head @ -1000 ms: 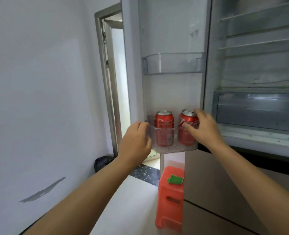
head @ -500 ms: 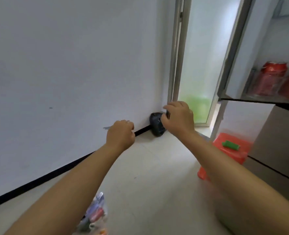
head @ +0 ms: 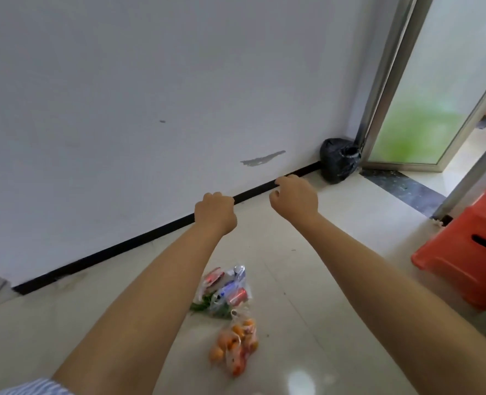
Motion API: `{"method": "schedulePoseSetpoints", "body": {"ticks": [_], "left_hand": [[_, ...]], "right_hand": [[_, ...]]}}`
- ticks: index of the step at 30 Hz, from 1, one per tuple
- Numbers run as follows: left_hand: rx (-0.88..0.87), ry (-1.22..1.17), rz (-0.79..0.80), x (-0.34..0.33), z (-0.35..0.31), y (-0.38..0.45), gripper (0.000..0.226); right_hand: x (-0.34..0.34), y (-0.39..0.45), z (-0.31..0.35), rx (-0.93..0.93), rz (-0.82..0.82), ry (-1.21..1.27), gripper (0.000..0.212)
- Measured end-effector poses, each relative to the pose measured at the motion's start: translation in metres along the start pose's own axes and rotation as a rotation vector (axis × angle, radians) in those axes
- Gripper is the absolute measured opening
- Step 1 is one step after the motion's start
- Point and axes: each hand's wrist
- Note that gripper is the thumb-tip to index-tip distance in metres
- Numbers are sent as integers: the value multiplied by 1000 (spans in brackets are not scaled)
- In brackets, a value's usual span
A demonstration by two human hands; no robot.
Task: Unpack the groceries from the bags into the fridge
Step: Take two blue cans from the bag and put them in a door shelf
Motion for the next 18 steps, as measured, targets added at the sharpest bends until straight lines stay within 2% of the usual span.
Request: {"method": "schedulePoseSetpoints", "body": {"ticks": [3, 12, 18], "left_hand": [[-32, 21, 64, -4, 45, 37, 35], [-159, 2, 125, -40, 179, 117, 33], [-362, -12, 186, -79, 277, 160, 34]], "right_hand": [[-39, 35, 39, -47, 57, 32, 33], [-139, 94, 152, -112, 139, 22, 34], [-207, 107, 204, -309, 179, -12, 37]]}}
Point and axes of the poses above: each hand's wrist, its own y-axis towards the middle knuckle, its own x-axis out of the back of the hand, z = x × y, and after that the axes turned 12 degrees about -x, right-handed
